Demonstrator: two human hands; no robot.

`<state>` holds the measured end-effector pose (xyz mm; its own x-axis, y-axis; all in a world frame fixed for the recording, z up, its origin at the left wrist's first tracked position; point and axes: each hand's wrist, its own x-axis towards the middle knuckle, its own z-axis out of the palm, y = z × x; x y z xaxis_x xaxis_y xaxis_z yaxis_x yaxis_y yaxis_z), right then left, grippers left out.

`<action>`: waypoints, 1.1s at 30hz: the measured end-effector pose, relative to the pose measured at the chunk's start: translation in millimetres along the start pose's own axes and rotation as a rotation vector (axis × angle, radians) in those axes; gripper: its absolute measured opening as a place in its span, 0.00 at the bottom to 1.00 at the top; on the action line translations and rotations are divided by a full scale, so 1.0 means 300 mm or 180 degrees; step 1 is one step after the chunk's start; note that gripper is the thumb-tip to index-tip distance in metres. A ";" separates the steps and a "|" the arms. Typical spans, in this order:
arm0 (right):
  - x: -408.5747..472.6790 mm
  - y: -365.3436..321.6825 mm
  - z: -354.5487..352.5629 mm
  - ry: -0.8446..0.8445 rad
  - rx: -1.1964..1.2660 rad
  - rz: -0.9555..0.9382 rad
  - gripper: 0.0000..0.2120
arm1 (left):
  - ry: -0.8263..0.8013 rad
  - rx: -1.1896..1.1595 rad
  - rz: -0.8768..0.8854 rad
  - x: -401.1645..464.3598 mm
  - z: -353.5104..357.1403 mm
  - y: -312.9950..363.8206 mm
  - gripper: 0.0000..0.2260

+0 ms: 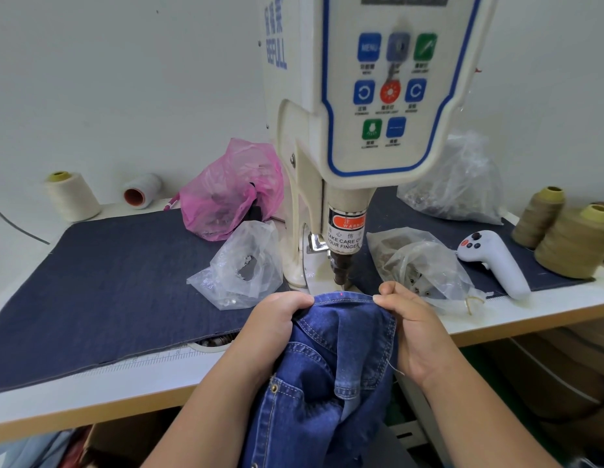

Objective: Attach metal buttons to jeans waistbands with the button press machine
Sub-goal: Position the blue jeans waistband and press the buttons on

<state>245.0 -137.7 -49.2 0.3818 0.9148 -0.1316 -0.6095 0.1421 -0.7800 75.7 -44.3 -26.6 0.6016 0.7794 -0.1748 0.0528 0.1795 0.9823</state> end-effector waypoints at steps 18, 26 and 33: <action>-0.002 0.000 -0.003 0.0020 -0.0050 0.0021 0.08 | 0.0009 0.0062 0.0030 -0.005 0.003 0.006 0.11; -0.008 -0.006 0.001 0.0038 -0.0087 0.0075 0.09 | 0.0137 0.0152 0.0099 0.006 -0.005 -0.005 0.09; -0.009 -0.008 0.005 0.0050 -0.0079 0.0034 0.10 | 0.0106 0.0112 0.0014 0.007 -0.003 -0.001 0.13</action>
<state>244.3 -139.9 -46.2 0.3863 0.9102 -0.1495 -0.5962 0.1227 -0.7934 76.2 -42.1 -27.3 0.5750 0.7999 -0.1719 0.0784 0.1553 0.9848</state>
